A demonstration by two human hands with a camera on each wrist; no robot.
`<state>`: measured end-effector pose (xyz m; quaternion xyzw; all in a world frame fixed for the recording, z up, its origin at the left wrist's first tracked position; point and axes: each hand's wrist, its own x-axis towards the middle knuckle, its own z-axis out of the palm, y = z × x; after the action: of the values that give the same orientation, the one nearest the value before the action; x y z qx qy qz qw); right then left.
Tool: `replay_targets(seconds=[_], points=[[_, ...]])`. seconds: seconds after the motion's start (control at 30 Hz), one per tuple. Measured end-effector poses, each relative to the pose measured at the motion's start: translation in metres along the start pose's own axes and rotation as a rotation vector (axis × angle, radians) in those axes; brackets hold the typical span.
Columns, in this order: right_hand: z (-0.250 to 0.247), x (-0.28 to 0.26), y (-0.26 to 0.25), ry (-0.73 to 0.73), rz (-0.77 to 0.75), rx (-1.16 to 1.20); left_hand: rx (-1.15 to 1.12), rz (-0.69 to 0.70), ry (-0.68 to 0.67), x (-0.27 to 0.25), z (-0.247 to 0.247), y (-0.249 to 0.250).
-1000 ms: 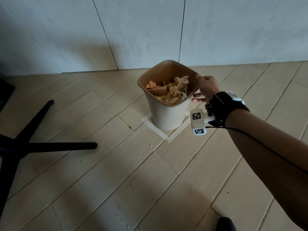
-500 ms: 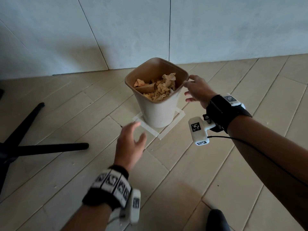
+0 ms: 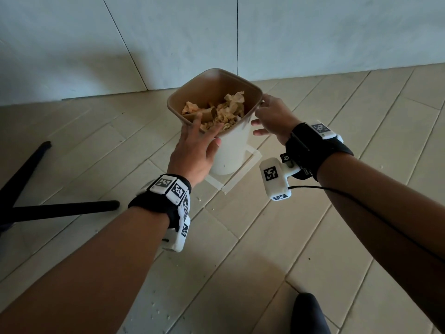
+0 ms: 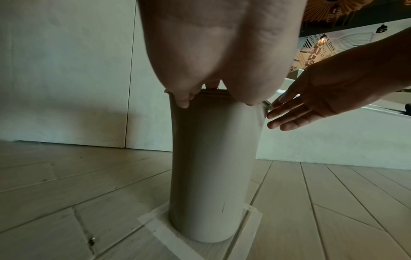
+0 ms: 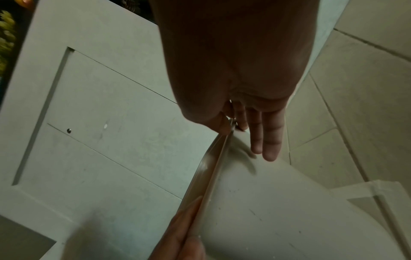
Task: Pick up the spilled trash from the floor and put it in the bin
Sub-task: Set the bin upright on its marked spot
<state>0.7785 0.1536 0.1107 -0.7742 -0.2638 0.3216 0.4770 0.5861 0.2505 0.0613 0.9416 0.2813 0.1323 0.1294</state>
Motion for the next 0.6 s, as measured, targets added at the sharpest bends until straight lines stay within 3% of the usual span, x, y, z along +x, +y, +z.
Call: replay_targets(seconds=[0.6], points=[[0.004, 0.002, 0.003, 0.014, 0.006, 0.04, 0.027, 0.037, -0.009, 0.001, -0.016, 0.008]])
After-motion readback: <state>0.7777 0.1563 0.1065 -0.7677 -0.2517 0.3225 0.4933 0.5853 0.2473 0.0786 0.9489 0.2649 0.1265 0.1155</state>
